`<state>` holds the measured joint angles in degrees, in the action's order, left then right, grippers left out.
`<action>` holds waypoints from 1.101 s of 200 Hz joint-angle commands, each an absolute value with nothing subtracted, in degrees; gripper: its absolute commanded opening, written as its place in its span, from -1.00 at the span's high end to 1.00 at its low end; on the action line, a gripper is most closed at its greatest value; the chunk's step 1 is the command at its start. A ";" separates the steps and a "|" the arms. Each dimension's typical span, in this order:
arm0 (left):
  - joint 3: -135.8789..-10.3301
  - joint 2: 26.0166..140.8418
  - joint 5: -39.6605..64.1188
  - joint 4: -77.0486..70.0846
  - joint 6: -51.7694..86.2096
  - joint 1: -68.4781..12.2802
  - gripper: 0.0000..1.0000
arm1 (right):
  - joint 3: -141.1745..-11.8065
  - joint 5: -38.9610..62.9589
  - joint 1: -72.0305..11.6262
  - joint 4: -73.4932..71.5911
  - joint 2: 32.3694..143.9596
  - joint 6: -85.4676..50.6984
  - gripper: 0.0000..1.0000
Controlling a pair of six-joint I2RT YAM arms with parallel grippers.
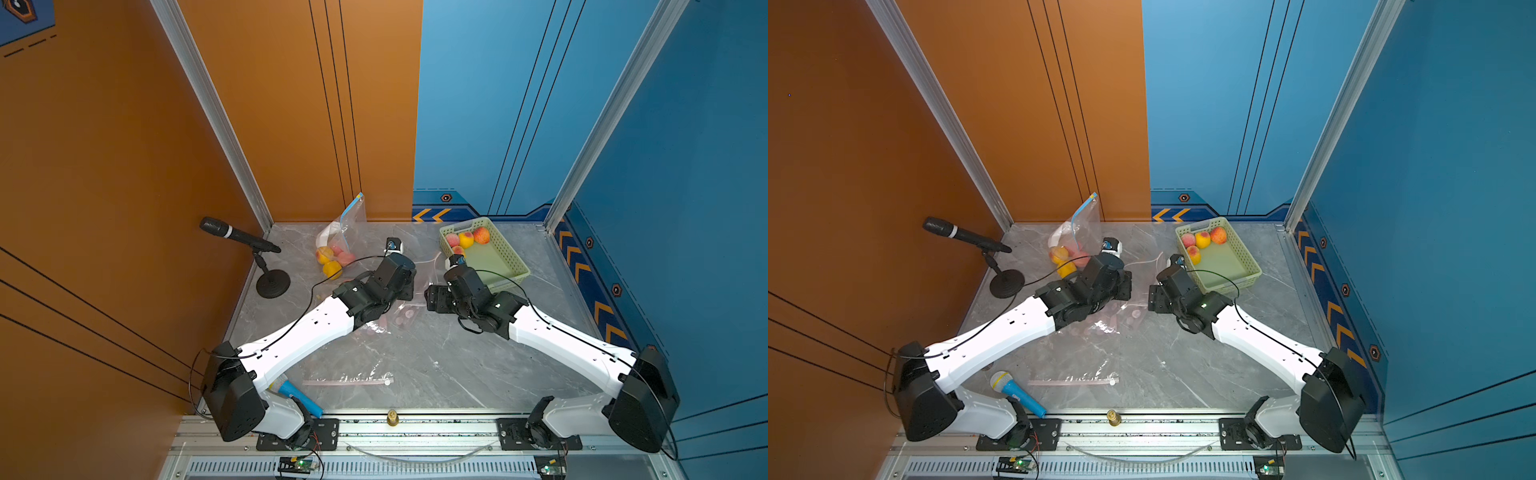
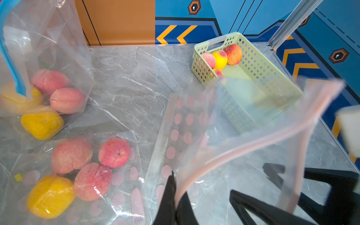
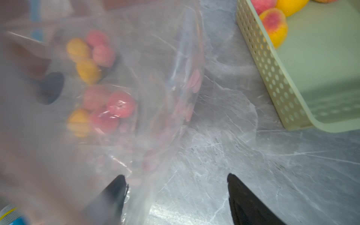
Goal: Place the peach in a zip-top bag and seal the zipper
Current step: Open the zipper of the food storage bag at the center of the board, then pick up the peach from the basket.
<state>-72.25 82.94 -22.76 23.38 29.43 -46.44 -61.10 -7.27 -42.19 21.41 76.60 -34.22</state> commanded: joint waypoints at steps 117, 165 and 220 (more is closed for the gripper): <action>-80.18 91.86 -19.28 21.80 29.21 -42.03 1.00 | -77.86 12.54 -7.64 19.30 97.18 -30.73 -0.53; -81.95 94.80 -16.46 20.17 28.57 -41.56 1.00 | -89.87 17.48 -5.43 17.09 115.66 -31.63 -0.53; -82.73 96.61 -13.00 18.73 29.68 -40.71 1.00 | -100.17 19.96 -5.97 18.72 126.91 -31.69 -0.60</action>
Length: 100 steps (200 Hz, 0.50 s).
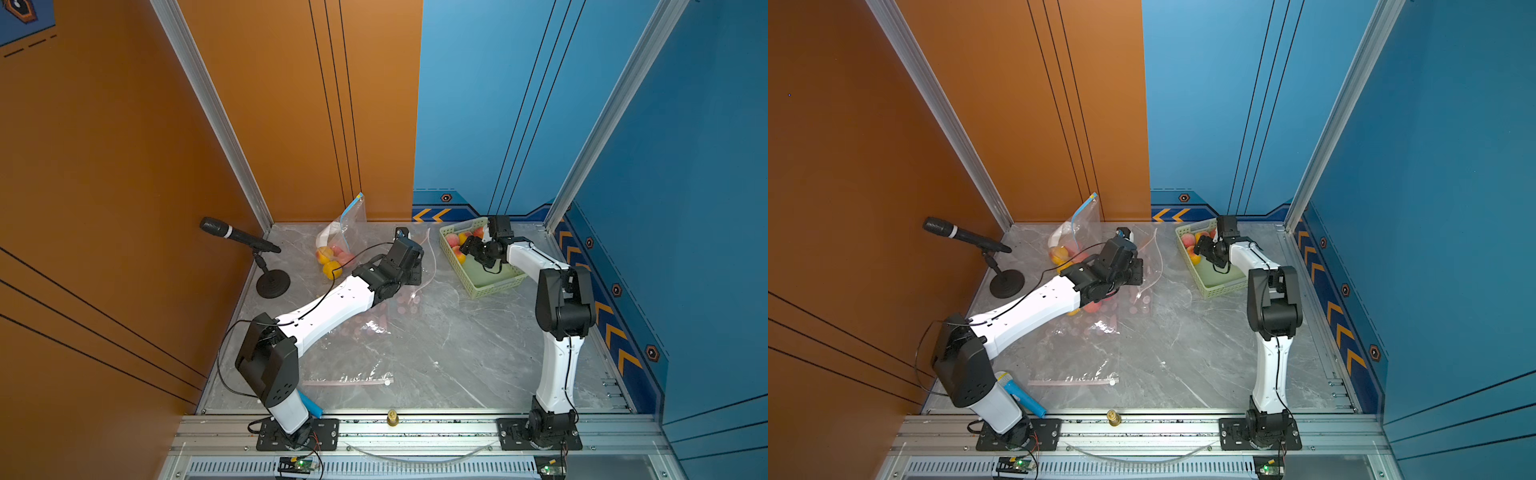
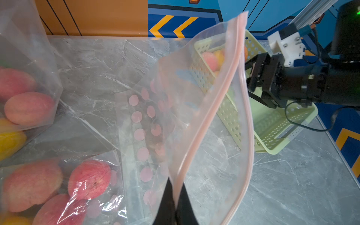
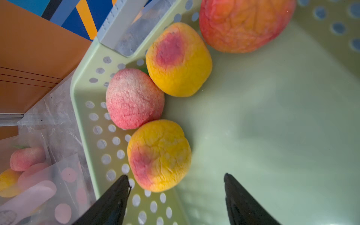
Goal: Place the peach in a zip-top bag and seal the zipper
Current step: Pick up the peach from the basket.
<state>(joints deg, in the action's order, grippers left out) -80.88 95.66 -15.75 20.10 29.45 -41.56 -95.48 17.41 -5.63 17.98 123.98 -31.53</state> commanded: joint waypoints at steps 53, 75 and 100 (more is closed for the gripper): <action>-82.45 96.68 -11.96 18.14 30.75 -40.01 1.00 | -106.25 20.87 -7.28 22.75 133.17 -31.08 -0.61; -82.47 96.87 -11.38 17.86 31.04 -39.83 1.00 | -107.42 19.00 -8.03 25.98 133.80 -29.66 -0.54; -82.41 97.10 -10.66 17.67 31.29 -39.68 1.00 | -109.04 15.07 -8.53 30.76 135.01 -27.55 -0.42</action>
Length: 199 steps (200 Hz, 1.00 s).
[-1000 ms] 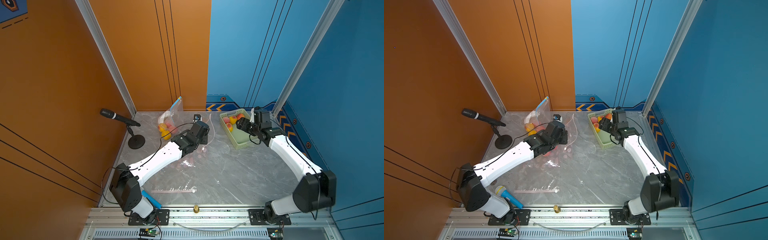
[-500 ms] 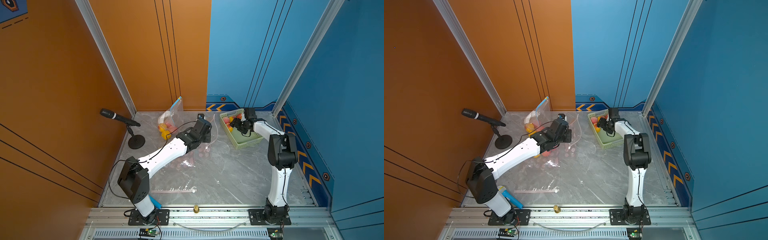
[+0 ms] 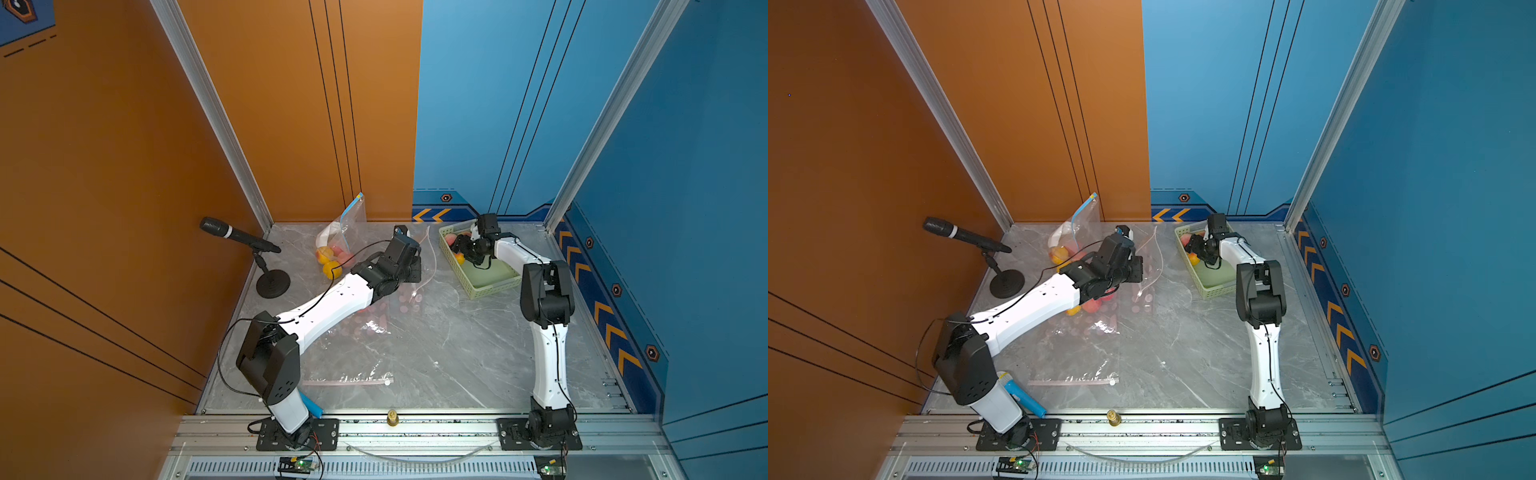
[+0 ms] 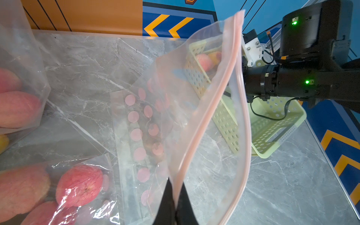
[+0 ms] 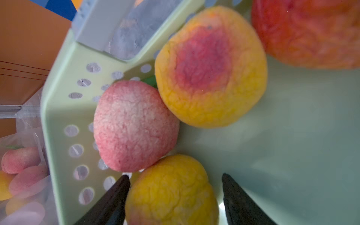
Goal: Place the peach in a zip-top bag and seal the zipper
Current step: Pick up the peach from the basket.
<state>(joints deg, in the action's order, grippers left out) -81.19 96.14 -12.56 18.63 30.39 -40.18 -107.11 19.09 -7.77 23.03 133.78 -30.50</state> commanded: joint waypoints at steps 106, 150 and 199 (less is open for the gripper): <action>-81.97 97.25 -9.41 17.79 32.52 -39.52 1.00 | -98.23 10.02 -7.74 33.34 126.51 -26.09 -0.07; -81.70 96.79 -9.54 17.78 32.55 -39.50 1.00 | -88.41 13.39 -8.68 28.76 120.97 -27.16 -0.36; -81.29 96.05 -9.68 17.88 32.61 -39.72 1.00 | -83.05 13.29 -11.50 27.80 119.19 -27.20 -0.41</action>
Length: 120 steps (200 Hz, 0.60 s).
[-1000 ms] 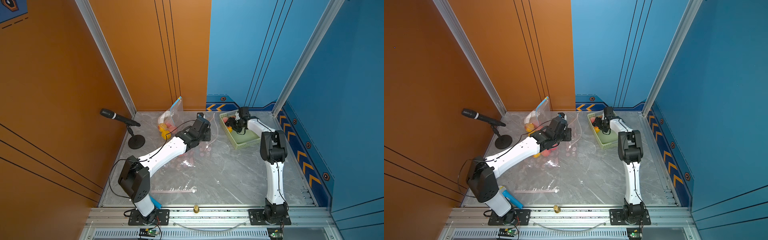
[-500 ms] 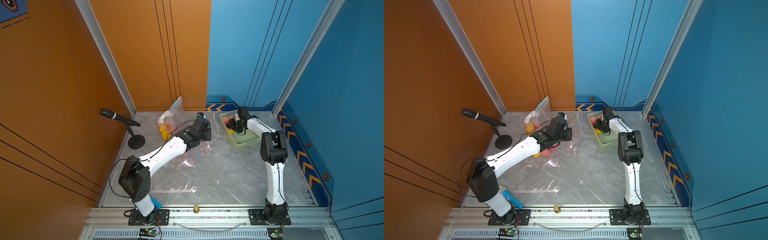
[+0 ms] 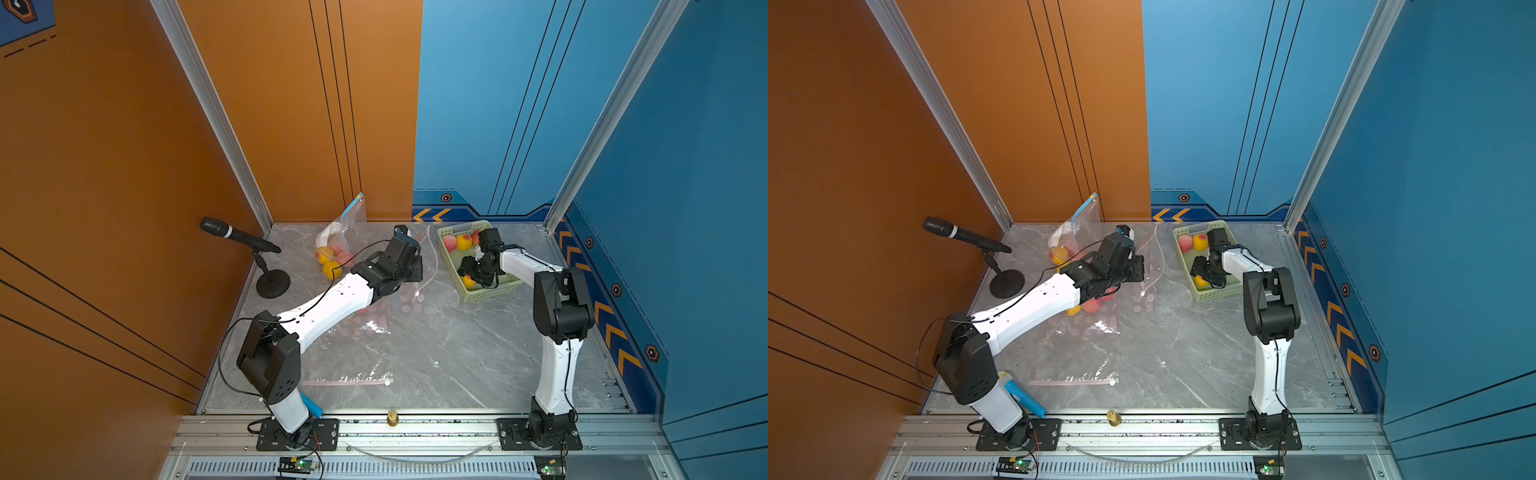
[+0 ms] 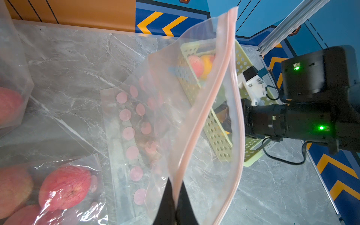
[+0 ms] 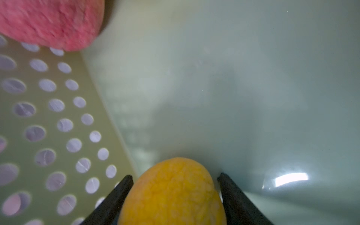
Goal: Place the peach in a zip-top bag and seal the zipper
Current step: Pick up the peach from the basket.
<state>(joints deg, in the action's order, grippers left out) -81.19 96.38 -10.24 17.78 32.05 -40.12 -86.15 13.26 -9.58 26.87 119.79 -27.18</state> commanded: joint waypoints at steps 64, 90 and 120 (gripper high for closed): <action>-79.63 94.81 -9.46 18.42 33.21 -40.53 1.00 | -77.27 10.50 -12.46 26.85 110.04 -27.86 0.14; -79.11 94.51 -8.79 18.82 34.07 -40.78 1.00 | -76.25 9.01 -12.54 26.71 104.42 -27.36 0.22; -79.54 94.61 -8.38 18.82 35.07 -40.84 1.00 | -75.87 8.70 -13.85 26.64 97.03 -26.48 0.25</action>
